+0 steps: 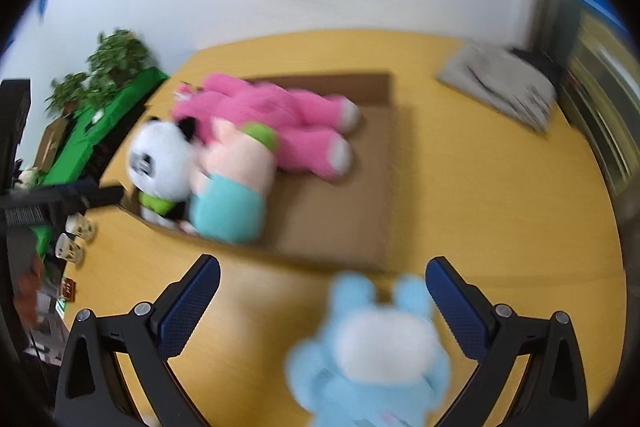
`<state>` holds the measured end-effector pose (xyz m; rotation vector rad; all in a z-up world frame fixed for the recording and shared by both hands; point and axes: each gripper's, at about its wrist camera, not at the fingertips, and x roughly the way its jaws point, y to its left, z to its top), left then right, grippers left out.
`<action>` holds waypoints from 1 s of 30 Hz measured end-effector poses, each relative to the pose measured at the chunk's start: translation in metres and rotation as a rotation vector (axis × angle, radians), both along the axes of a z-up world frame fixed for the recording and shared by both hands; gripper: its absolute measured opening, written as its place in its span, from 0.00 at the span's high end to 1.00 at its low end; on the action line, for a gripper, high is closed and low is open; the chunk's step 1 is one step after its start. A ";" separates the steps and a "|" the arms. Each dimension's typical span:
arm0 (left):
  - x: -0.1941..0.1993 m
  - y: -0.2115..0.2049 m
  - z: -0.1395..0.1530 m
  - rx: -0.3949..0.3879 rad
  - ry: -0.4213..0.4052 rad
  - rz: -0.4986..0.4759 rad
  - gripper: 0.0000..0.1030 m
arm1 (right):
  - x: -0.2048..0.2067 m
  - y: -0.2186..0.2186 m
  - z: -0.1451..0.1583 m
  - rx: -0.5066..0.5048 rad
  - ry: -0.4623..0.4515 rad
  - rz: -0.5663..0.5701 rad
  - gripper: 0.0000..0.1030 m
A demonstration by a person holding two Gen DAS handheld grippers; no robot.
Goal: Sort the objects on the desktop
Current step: 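Withdraw both grippers and move them toward the light-blue elephant plush, then close the left gripper on the elephant while the right gripper grips its body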
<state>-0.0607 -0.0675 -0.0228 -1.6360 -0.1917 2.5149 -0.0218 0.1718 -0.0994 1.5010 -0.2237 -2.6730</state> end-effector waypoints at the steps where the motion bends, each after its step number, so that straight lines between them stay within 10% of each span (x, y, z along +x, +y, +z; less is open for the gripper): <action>1: -0.001 0.007 -0.005 0.012 -0.014 -0.020 0.00 | 0.010 0.016 -0.010 -0.011 -0.027 -0.031 0.00; 10: 0.004 0.080 -0.067 0.080 -0.169 -0.224 0.00 | 0.079 0.109 -0.068 0.035 -0.174 -0.191 0.00; 22: 0.022 0.121 -0.154 0.119 -0.344 -0.310 0.01 | 0.038 0.114 -0.144 -0.052 -0.332 0.021 0.00; 25: 0.022 0.132 -0.169 0.108 -0.372 -0.330 0.16 | 0.032 0.110 -0.154 -0.106 -0.345 0.034 0.03; 30: 0.028 0.142 -0.180 0.141 -0.399 -0.381 0.43 | 0.031 0.091 -0.168 -0.118 -0.391 0.086 0.43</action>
